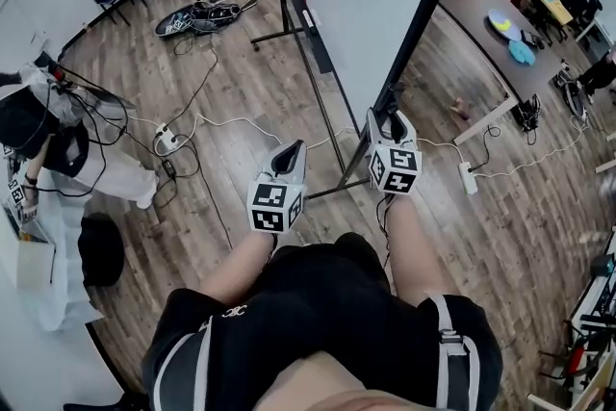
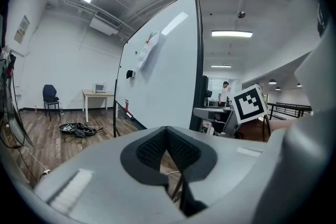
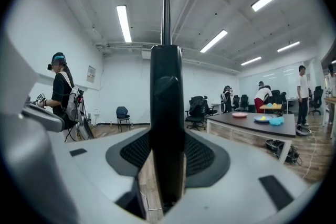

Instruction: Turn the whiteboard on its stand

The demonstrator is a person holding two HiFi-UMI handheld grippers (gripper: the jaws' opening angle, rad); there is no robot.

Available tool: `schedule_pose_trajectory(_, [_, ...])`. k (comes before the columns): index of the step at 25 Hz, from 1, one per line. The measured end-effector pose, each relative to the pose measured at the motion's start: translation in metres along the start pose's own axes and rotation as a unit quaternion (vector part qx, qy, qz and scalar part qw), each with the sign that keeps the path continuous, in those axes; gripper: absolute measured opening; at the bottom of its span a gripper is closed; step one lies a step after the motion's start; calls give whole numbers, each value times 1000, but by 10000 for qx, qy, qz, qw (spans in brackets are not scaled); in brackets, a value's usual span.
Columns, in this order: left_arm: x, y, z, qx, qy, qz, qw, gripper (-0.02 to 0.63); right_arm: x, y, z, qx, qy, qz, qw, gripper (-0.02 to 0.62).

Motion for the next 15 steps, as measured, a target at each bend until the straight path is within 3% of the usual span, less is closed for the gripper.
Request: schedule_pose_trajectory(15, [6, 2, -43, -77, -152, -258, 9995, 11, 49, -5, -16, -49, -155, 45, 9999, 190])
Point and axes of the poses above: the fingertips, and each gripper's own axes: x backward along the fingers, z to its left, y out of its top, the point moved 10 cm from there along x, backward along the fingers, and after that the axes turned 5 degrees about -x, right-handed, at the moved point
